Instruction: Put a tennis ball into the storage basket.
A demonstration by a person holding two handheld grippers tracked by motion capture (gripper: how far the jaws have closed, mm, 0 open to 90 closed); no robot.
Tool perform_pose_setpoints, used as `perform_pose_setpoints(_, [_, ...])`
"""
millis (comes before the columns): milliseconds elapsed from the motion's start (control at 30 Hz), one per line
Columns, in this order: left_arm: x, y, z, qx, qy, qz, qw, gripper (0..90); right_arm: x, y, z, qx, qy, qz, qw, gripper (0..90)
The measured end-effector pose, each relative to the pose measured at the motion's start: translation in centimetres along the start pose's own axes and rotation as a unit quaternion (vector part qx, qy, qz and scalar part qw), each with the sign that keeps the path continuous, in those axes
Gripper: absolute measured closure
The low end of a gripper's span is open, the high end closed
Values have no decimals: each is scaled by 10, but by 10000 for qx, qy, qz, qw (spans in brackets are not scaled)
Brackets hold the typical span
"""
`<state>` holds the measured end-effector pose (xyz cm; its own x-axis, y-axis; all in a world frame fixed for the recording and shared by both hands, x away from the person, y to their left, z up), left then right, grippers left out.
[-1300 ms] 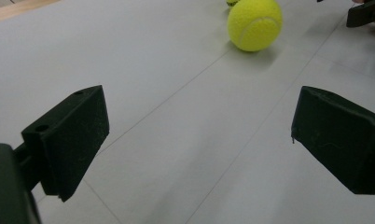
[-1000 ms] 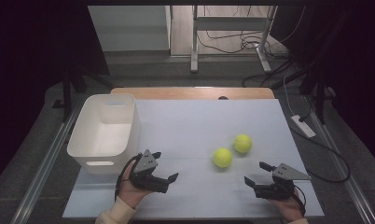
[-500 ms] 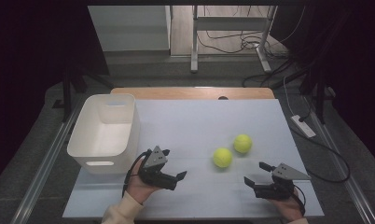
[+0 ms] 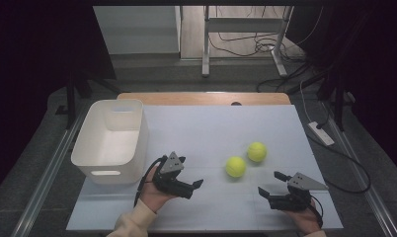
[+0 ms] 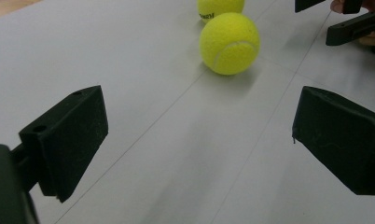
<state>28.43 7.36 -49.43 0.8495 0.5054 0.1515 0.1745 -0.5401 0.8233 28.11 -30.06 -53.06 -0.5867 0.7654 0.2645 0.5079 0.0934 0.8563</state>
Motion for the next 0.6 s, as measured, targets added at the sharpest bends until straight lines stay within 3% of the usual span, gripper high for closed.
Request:
perform_pose_setpoints(267, [2, 7, 5, -50, -54, -46, 10000, 41, 0, 0, 0, 22, -16, -24, 10000, 124])
perform_pose_setpoints(600, [1, 20, 11, -49, -139, 53, 9999, 42, 1, 0, 0, 31, -13, -36, 10000, 125])
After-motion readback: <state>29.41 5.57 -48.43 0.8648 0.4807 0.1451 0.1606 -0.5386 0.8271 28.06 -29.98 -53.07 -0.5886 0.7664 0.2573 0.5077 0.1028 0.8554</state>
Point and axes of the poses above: each handheld gripper's, and its own axes: z roughly forward along the jaws, y roughly out of its top, x roughly to its left, the point moved 2 cm from there along z, roughly forward along the jaws, and after that the axes turned 15 degrees about z, right-handed, at the moved point
